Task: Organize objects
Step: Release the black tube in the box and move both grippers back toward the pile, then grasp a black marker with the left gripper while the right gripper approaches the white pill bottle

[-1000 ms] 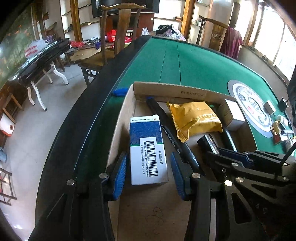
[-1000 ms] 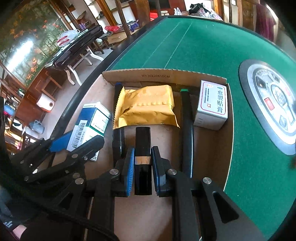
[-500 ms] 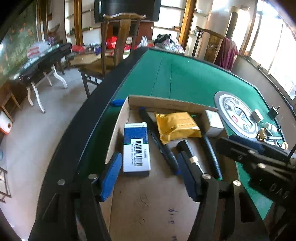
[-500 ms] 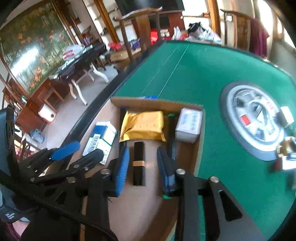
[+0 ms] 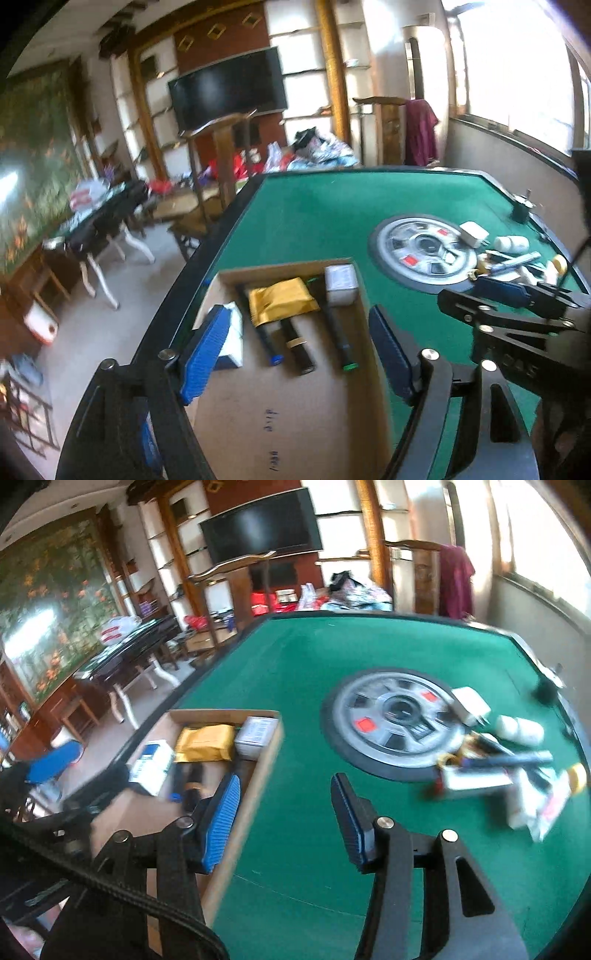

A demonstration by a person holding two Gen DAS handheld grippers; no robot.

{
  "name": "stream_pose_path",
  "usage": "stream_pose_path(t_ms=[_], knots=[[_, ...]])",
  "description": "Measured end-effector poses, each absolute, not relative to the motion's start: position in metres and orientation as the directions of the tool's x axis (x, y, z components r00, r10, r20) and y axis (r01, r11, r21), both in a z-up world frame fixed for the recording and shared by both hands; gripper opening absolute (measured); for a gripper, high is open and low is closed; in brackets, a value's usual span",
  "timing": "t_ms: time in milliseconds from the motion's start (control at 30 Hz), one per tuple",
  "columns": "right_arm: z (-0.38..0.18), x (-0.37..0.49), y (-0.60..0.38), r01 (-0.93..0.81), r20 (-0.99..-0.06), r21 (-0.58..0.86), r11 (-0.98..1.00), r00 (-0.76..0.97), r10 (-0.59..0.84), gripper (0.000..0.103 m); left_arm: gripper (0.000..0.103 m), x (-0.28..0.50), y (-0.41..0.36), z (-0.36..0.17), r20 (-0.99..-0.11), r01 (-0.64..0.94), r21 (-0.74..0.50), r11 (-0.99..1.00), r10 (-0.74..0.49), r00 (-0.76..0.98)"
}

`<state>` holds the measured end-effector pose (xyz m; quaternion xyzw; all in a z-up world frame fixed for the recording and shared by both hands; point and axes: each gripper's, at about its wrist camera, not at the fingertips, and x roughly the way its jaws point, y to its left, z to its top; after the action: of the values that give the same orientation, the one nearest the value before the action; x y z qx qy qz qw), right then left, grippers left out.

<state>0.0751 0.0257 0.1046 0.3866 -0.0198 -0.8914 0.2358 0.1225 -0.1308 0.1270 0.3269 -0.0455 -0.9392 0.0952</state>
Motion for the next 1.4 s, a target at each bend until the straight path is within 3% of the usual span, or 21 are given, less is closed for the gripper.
stream_pose_path(t_ms=[400, 767, 933, 1200, 1400], knots=[[0.089, 0.055, 0.144, 0.236, -0.681, 0.297, -0.925, -0.627, -0.379, 0.05, 0.074, 0.111, -0.046, 0.127, -0.628, 0.021, 0.223, -0.975, -0.16, -0.762], [0.081, -0.006, 0.251, 0.068, -0.65, 0.491, -0.868, -0.635, -0.417, 0.052, 0.074, 0.098, -0.022, 0.11, -0.713, -0.085, 0.115, -0.99, -0.023, -0.7], [0.074, -0.039, 0.256, 0.08, -0.62, 0.591, -0.802, -0.592, -0.516, 0.052, 0.074, 0.092, -0.018, 0.103, -0.735, -0.108, 0.081, -0.991, 0.014, -0.678], [0.08, -0.076, 0.226, 0.11, -0.676, 0.424, -0.899, -0.622, -0.395, 0.052, 0.074, 0.086, -0.032, 0.102, -0.729, -0.09, 0.032, -0.995, 0.038, -0.683], [0.062, -0.076, 0.195, 0.224, -0.753, 0.433, -0.873, -0.443, -0.487, 0.052, 0.074, 0.083, -0.038, 0.095, -0.742, -0.089, 0.007, -0.996, 0.054, -0.669]])
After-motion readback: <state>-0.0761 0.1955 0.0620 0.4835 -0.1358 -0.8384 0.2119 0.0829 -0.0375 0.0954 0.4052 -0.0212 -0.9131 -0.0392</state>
